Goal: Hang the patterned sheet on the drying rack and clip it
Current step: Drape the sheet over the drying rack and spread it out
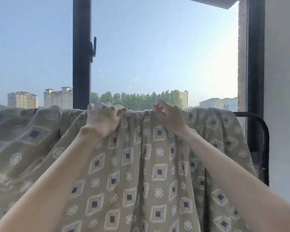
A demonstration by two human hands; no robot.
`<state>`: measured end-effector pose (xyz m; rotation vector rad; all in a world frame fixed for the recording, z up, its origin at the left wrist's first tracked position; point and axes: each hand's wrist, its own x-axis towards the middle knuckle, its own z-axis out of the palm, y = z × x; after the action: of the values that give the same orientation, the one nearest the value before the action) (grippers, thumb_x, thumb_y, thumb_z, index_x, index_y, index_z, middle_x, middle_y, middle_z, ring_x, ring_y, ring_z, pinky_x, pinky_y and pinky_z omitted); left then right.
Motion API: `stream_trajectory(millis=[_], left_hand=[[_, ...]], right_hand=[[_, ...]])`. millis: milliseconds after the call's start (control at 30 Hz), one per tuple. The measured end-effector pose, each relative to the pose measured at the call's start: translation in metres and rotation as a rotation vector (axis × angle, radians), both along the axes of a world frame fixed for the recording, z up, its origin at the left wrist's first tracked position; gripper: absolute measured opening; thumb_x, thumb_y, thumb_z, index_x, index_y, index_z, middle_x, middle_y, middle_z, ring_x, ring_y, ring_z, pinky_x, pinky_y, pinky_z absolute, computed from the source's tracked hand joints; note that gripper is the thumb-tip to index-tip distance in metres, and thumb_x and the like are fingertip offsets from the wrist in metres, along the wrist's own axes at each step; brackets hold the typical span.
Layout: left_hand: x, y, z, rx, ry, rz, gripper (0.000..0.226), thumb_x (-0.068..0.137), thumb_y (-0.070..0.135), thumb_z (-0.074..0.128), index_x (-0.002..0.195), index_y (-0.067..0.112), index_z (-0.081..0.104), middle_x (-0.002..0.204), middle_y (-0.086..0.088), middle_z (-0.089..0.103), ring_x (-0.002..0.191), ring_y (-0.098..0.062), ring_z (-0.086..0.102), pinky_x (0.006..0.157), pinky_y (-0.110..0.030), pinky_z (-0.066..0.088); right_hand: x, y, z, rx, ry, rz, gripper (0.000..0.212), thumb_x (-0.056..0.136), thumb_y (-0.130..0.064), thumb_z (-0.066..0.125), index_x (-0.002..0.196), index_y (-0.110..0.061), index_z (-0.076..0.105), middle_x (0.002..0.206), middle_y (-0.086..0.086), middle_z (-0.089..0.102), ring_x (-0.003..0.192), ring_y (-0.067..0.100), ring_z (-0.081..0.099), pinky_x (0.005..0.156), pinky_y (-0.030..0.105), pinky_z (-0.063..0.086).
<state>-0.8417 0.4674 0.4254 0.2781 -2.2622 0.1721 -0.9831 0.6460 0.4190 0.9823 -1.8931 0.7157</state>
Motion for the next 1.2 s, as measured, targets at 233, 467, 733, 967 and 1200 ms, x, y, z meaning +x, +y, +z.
stream_trajectory(millis=[233,467,733,967,1200], left_hand=[[0.07,-0.099,-0.013,0.033,0.015,0.148,0.057,0.092,0.06,0.011,0.132,0.039,0.047,0.126,-0.001,0.056,0.116,-0.023,0.05,0.106,-0.054,0.026],[0.153,-0.212,-0.042,0.202,0.046,0.181,0.047,0.096,0.053,0.023,0.143,0.047,0.021,0.149,-0.005,0.02,0.137,-0.031,0.02,0.107,-0.061,0.024],[0.202,-0.285,-0.104,0.843,0.282,-0.059,0.113,0.076,0.066,0.057,0.144,0.025,-0.024,0.156,-0.012,-0.01,0.143,-0.037,0.003,0.113,-0.058,0.007],[0.203,-0.301,-0.142,1.025,0.392,-0.128,0.069,0.085,0.047,0.06,0.137,0.024,0.02,0.117,-0.014,0.061,0.095,-0.033,0.061,0.08,-0.039,0.049],[0.224,-0.289,-0.083,0.501,0.73,-0.403,0.051,0.094,0.022,0.055,0.136,0.006,0.03,0.113,0.016,0.056,0.084,-0.016,0.063,0.069,-0.04,0.055]], right_hand=[[0.065,-0.094,-0.012,0.134,0.092,0.035,0.063,0.081,-0.076,0.032,0.115,-0.027,0.051,0.093,-0.009,0.066,0.088,0.015,0.061,0.094,0.036,0.034],[0.114,-0.182,-0.009,0.252,0.069,-0.047,0.066,0.08,-0.079,0.022,0.117,-0.032,0.05,0.116,-0.003,0.06,0.111,0.022,0.051,0.096,0.044,0.03],[0.162,-0.266,-0.001,0.319,0.12,-0.061,0.04,0.09,-0.065,0.038,0.115,-0.036,0.05,0.11,-0.007,0.067,0.088,0.022,0.061,0.075,0.035,0.031],[0.172,-0.253,-0.007,0.239,0.095,-0.053,0.038,0.096,-0.046,0.038,0.124,-0.032,0.059,0.125,-0.004,0.063,0.106,0.026,0.06,0.089,0.039,0.034],[0.173,-0.242,0.0,0.034,0.015,0.026,0.035,0.096,-0.048,0.039,0.097,-0.022,0.064,0.076,-0.001,0.068,0.071,0.024,0.063,0.064,0.031,0.038]])
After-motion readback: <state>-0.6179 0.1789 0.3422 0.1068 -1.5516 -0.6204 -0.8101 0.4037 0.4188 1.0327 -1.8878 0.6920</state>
